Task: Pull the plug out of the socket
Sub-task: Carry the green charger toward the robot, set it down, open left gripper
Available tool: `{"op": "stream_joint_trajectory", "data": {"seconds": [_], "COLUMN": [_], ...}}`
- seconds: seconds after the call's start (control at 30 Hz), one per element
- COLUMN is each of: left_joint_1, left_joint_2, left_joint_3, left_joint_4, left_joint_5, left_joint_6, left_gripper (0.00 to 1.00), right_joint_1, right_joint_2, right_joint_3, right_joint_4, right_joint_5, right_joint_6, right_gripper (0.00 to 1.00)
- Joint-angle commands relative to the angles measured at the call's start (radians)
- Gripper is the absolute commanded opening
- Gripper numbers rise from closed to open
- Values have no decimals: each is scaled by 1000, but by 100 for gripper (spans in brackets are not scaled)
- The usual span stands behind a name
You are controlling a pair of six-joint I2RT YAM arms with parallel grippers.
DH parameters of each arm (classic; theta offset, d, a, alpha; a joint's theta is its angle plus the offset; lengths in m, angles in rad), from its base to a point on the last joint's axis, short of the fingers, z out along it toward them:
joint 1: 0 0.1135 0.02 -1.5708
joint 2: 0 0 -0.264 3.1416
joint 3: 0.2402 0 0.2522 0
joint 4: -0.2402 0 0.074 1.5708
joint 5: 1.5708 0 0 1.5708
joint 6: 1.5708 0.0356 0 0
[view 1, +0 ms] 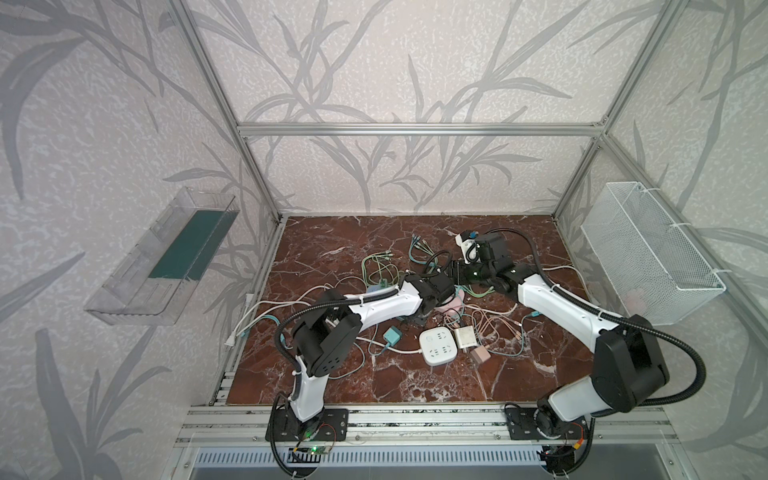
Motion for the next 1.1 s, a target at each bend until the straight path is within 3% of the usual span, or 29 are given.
{"op": "stream_joint_trajectory", "data": {"seconds": [0.0, 0.47, 0.7, 1.07], "left_joint_1": [-5, -4, 0, 25], "left_joint_2": [24, -87, -133, -296], "left_joint_3": [31, -16, -32, -191], "left_joint_4": [-44, 82, 81, 205], "left_joint_5": [-19, 90, 61, 29], "left_joint_6": [-21, -16, -33, -84], "left_gripper": [47, 65, 67, 81], "right_joint_1": [-8, -13, -14, 17], "right_joint_2": [-37, -39, -36, -26], "right_joint_3": [-5, 3, 7, 2], "right_joint_4": [7, -15, -15, 63], "right_joint_5": [0, 5, -8, -120], "right_joint_6": [0, -9, -8, -54], "right_gripper": [67, 67, 67, 67]}}
